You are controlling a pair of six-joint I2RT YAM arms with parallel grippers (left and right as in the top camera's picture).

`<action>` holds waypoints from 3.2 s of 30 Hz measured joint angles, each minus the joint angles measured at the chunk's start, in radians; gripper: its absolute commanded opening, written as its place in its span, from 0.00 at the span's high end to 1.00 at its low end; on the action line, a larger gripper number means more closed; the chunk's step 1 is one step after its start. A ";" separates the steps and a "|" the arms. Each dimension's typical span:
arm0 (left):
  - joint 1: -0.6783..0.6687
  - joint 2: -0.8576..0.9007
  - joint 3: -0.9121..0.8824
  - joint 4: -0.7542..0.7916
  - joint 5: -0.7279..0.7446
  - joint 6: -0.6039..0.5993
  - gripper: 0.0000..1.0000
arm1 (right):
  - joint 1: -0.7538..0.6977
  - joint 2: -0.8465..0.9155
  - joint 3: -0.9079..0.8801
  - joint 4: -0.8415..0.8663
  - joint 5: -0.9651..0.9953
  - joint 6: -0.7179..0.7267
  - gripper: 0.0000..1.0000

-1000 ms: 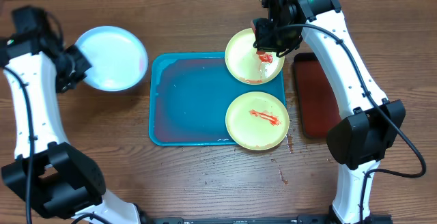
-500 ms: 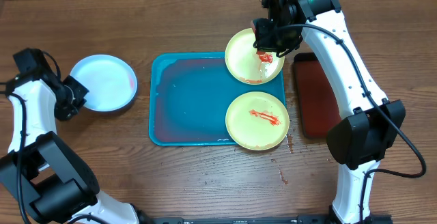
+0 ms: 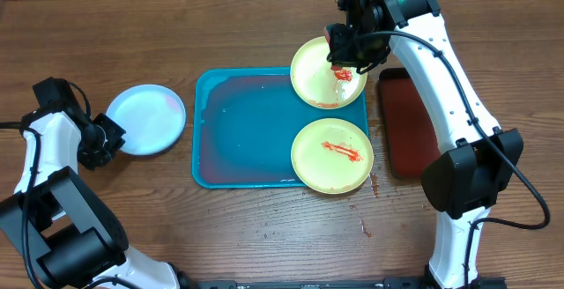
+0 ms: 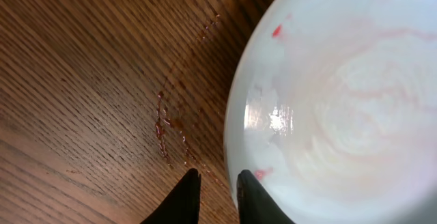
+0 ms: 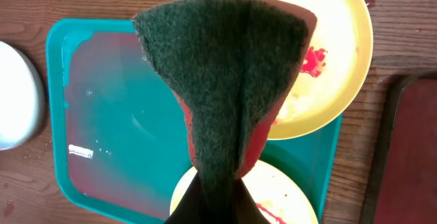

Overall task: Clean dirty plates on tray and stack at the side
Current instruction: 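Carry the white plate left and set it on the table, then move the left gripper to the upper yellow plate's rim and grip it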

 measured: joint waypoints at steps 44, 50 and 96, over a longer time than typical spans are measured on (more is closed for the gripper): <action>-0.839 0.402 0.507 0.161 0.269 0.082 0.37 | -0.042 0.000 0.000 -0.024 0.000 0.000 0.96; -0.874 0.430 0.512 0.201 0.265 0.074 0.43 | -0.042 0.000 0.000 -0.030 0.000 0.000 0.96; -0.681 0.355 0.448 -0.214 0.081 0.014 0.96 | 0.120 0.026 -0.101 0.112 -0.027 0.066 0.96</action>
